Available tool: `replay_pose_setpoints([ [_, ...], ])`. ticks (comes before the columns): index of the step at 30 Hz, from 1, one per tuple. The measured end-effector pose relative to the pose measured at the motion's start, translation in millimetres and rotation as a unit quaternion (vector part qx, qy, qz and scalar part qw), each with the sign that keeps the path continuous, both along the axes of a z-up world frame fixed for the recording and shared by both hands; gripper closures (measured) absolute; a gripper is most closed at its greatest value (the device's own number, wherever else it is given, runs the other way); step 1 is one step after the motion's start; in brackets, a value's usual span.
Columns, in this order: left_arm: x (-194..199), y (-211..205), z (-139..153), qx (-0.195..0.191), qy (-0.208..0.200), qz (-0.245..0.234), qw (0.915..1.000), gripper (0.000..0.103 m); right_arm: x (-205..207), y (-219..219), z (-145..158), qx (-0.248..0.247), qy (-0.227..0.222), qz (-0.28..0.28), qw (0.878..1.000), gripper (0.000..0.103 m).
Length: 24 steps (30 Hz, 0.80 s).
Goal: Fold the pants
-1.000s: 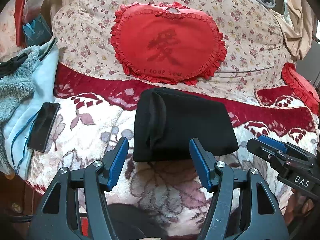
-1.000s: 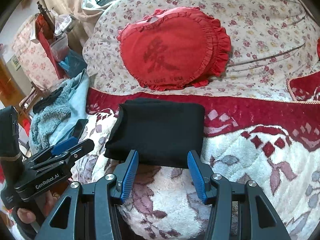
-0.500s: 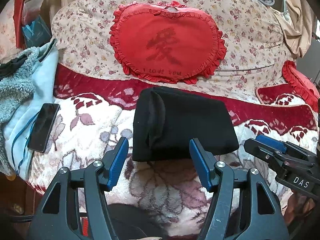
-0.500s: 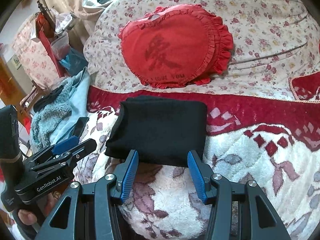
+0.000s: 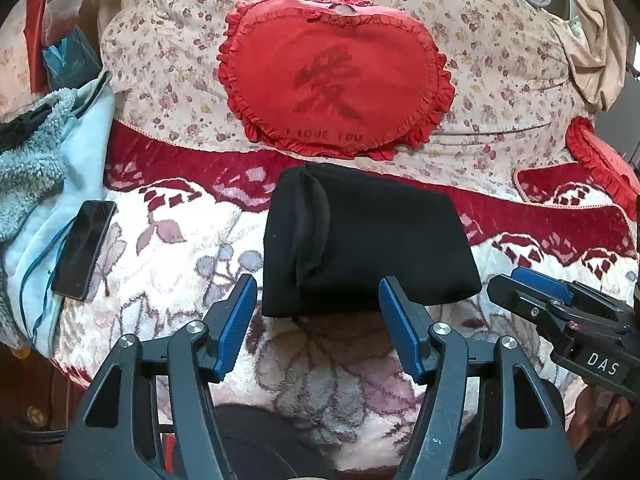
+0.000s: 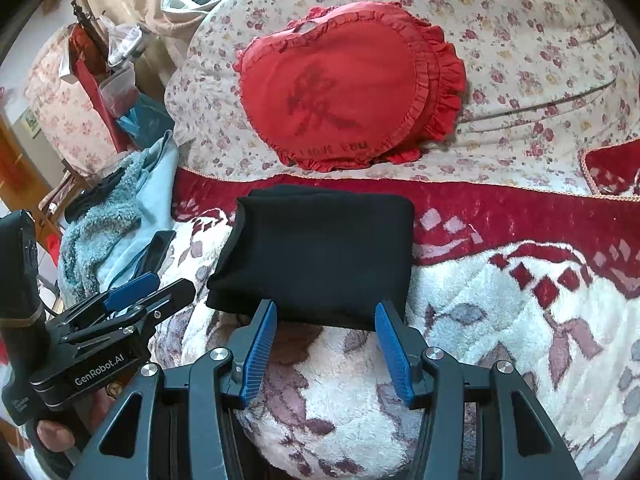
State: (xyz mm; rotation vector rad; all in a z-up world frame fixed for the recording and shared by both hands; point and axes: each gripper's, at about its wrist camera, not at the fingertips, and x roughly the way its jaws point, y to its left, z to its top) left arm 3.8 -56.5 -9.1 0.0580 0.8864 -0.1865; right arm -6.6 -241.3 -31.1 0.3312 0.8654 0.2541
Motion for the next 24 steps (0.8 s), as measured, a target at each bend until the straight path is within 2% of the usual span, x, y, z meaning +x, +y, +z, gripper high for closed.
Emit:
replay_pose_setpoints([
  [11, -1, -2, -1, 0.0, 0.0, -0.002, 1.0, 0.04, 0, 1, -4, 0.0, 0.003, 0.0, 1.0, 0.054],
  [19, -6, -3, 6, 0.002, -0.026, -0.004, 0.9997, 0.04, -1, -4, -5, -0.001, 0.0, -0.002, 1.0, 0.054],
  [24, -4, 3, 6, -0.001, -0.032, 0.002, 0.9995, 0.04, 9, -20, 3, -0.031, -0.007, -0.011, 0.999, 0.053],
])
